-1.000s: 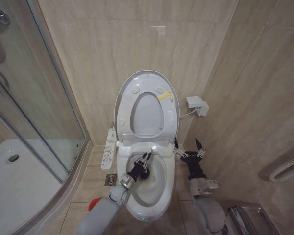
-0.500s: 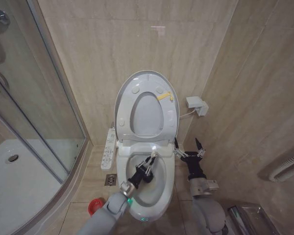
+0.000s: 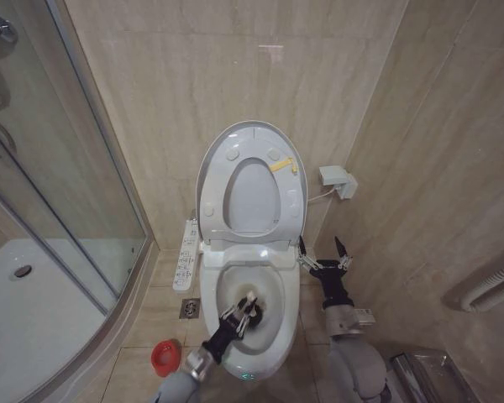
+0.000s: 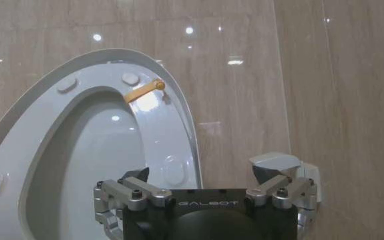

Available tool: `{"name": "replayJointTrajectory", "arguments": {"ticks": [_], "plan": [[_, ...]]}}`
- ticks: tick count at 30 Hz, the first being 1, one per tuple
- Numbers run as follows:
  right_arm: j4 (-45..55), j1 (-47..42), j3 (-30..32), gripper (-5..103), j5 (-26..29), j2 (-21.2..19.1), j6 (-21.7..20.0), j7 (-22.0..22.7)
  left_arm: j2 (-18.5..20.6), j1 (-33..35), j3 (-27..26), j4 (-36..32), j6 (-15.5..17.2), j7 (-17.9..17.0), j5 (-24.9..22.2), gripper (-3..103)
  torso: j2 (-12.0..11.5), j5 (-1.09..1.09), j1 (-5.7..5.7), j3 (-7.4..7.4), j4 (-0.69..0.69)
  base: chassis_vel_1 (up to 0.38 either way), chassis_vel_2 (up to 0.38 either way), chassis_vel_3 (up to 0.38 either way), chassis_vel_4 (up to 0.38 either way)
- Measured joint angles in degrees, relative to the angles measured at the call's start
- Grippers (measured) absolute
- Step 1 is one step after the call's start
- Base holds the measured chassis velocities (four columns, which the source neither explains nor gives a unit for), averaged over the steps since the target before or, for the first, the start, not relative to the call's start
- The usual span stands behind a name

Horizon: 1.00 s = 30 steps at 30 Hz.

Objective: Open the toilet lid, clean the toilet bowl with a toilet brush, close the toilet lid, and flush.

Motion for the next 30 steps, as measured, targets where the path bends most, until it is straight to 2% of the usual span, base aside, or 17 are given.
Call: {"name": "replayJointTrajectory", "arguments": {"ticks": [8,15,22,30], "plan": [[0.0,0.0,0.0,100,0.0,0.0,0.0,0.0,-0.8,-1.0,-0.1,2.8,-1.2,0.3,0.5,19,0.0,0.00,0.00,0.00,-0.02,0.000,0.000,0.000,0.000],[0.0,0.0,0.0,100,0.0,0.0,0.0,0.0,-4.6,-10.2,1.2,8.5,-2.0,1.0,0.0,19,0.0,0.00,0.01,0.01,-0.03,0.000,0.000,0.000,0.000],[0.0,0.0,0.0,100,0.0,0.0,0.0,0.0,-6.4,-16.7,2.8,9.5,-1.0,1.1,-2.2,18,0.0,0.01,0.01,0.01,-0.01,0.000,0.000,0.000,0.000],[0.0,0.0,0.0,100,0.0,0.0,0.0,0.0,-9.3,-20.4,5.0,13.9,-1.0,1.0,-3.5,18,0.0,0.01,0.01,0.01,-0.01,0.000,0.000,0.000,0.000]]}}
